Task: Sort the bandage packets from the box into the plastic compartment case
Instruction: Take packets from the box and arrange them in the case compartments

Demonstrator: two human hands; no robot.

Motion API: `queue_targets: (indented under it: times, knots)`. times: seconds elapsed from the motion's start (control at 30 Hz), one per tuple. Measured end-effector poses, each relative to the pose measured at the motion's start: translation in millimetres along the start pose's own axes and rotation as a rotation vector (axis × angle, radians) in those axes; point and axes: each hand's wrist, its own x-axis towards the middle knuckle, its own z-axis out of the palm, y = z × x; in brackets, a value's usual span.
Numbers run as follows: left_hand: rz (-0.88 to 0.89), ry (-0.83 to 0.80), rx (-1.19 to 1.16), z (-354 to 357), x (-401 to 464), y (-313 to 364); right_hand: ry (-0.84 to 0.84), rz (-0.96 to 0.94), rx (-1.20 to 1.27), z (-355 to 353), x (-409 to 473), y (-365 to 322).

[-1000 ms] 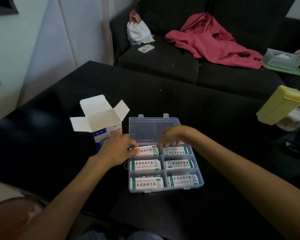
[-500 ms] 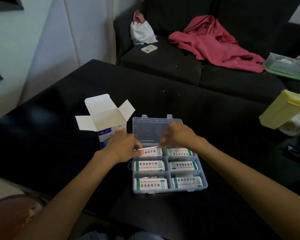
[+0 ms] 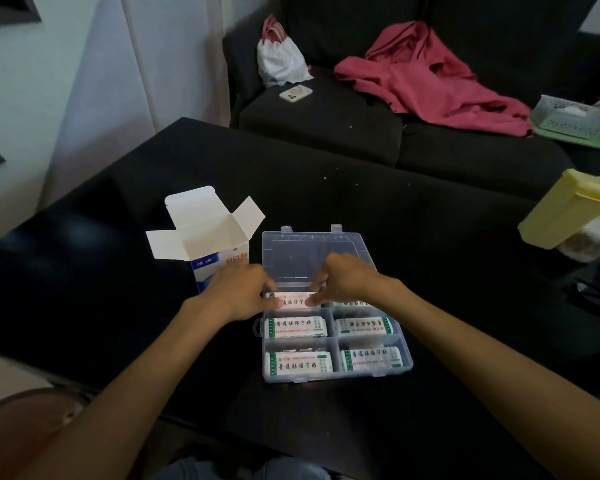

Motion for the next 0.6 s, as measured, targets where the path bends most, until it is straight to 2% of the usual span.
queue_targets:
  times: [0.13, 0.2, 0.3, 0.37, 0.5, 0.6]
  knots:
    - [-0.009, 0.128, -0.063, -2, -10, 3, 0.138, 0.082, 0.079, -10, -7, -2]
    - [-0.001, 0.206, -0.102, -1, -21, 6, 0.131, 0.094, 0.217, -19, -20, -4]
    - [0.047, 0.197, -0.120, 3, -34, 13, -0.221, 0.163, 0.415, -24, -45, -7]
    - [0.071, 0.156, -0.120, 8, -39, 17, -0.388, 0.218, 0.504, -19, -57, -5]
    - [0.068, 0.097, -0.064, 15, -40, 17, -0.522, 0.335, 0.728, -10, -61, 2]
    - [0.062, 0.066, -0.041, 15, -39, 16, -0.620, 0.342, 0.784, -9, -62, -1]
